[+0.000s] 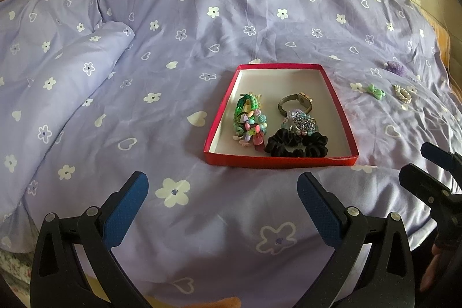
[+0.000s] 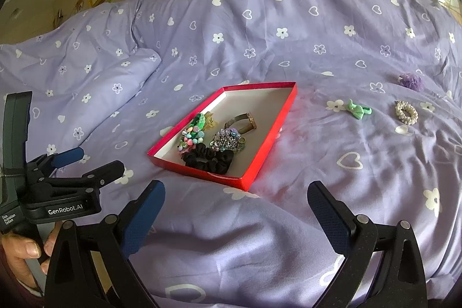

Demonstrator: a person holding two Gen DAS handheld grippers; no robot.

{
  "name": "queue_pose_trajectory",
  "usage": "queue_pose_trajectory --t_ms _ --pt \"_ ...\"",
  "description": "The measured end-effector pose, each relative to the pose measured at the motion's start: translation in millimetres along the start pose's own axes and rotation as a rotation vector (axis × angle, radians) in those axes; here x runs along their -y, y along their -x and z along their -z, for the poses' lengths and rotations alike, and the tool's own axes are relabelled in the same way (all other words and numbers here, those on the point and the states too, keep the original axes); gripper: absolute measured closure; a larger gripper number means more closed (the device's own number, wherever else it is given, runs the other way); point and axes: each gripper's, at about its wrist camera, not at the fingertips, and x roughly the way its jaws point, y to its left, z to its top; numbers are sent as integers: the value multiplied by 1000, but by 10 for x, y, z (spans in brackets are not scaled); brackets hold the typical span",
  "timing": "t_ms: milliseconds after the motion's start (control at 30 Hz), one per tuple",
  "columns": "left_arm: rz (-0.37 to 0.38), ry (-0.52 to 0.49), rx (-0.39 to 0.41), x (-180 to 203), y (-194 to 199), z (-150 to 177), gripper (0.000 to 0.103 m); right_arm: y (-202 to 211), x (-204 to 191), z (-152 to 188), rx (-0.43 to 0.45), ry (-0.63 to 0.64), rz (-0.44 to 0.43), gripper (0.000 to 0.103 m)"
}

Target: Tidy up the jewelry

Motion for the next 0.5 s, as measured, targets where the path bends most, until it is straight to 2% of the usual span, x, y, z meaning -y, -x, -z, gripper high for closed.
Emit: queue_pose_trajectory --t_ms 500 --pt "4 -4 -5 13 -3 0 0 4 -6 1 -4 2 -1 3"
